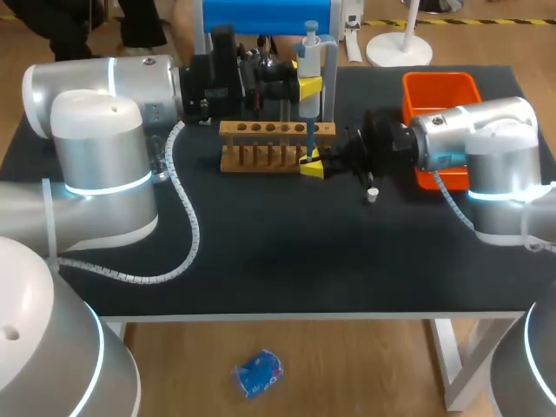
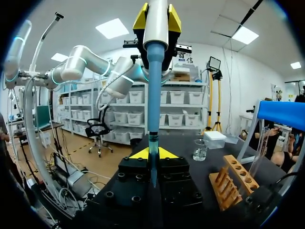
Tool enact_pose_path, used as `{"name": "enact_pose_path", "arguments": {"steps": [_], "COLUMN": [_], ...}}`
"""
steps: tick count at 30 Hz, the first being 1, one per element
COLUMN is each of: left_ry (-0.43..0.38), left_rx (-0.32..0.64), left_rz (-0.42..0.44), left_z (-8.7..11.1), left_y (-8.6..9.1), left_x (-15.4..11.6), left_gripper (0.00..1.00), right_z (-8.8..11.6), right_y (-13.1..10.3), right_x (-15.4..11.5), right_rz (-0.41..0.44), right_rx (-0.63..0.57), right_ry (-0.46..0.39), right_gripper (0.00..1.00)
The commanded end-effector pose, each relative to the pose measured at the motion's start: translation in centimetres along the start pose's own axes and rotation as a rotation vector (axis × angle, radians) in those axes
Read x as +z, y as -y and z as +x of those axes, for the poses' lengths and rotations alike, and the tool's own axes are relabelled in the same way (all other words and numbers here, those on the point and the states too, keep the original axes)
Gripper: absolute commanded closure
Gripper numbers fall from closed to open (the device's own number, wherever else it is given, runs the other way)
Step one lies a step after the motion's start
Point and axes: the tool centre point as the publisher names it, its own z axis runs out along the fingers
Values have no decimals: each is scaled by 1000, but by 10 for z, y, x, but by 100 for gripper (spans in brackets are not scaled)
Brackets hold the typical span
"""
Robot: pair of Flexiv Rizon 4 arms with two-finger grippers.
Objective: Invert the test tube, pick up the pipette, mount the tip to pipette, aspirate from beaker and dispense into the tube, eject the tip, return the pipette, and cap with the stopper.
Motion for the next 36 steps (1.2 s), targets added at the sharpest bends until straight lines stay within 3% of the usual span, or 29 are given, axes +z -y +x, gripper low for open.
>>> {"name": "enact_pose_path", "arguments": {"steps": [1,22,36], "left_ry": [1,1,1], "left_rx": [-1,-1,-1], "left_rz": [0,0,0], "left_z": [1,1,1], "left_y": [-8,-8,-8], "left_x": [1,1,1], "left_gripper": [100,100,100], "right_z": [-3,-7,-4], "right_y": [-8,-13,-16], "right_x": [-2,3,3], "right_rz": [2,-33,-43], "right_rx": [3,-18,-30], "right_ry": [-7,6,71], "right_gripper": [100,100,100]}}
